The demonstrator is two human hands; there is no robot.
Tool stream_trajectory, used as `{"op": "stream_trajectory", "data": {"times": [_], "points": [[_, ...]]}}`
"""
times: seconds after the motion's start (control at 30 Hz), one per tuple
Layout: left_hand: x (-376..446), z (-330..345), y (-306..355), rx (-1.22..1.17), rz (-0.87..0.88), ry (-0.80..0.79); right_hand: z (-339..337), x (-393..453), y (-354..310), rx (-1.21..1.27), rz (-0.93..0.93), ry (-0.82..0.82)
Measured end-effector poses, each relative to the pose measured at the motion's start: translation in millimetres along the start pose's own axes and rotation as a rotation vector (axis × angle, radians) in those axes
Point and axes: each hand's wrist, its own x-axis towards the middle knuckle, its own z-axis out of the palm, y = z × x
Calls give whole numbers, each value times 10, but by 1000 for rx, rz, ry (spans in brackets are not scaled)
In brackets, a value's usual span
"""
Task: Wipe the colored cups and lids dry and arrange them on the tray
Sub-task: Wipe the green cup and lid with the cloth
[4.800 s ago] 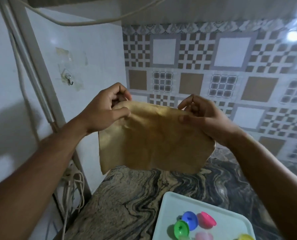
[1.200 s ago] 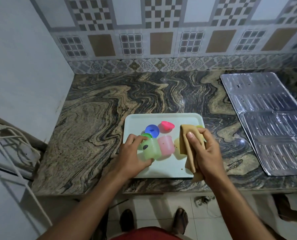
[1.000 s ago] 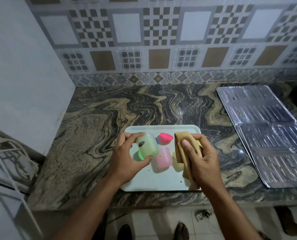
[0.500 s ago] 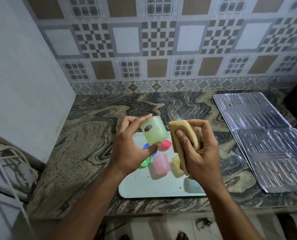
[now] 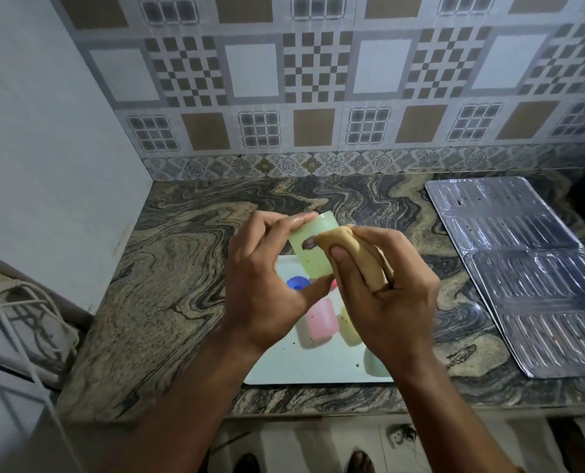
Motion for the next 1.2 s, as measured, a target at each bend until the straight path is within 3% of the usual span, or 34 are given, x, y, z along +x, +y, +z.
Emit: {"op": "stream_trajectory", "data": {"times": [0.3, 0.4, 0.57, 0.77, 1.0, 1.2], "points": [[-122, -2, 111, 5, 44, 118, 41, 300, -10, 109, 181, 46], [-131, -14, 113, -71, 15, 141, 21, 307, 16, 274, 252, 95], [-79, -36, 96, -239, -120, 217, -49, 99, -78, 414, 209, 100], [-70, -42, 141, -389, -100, 184, -21, 11, -178, 414, 161, 112], [-32, -90, 107, -434, -94, 173, -97, 22, -216, 326, 83, 51], [-80, -91, 61, -295, 18, 140, -116, 69, -347, 149, -47, 12]]}}
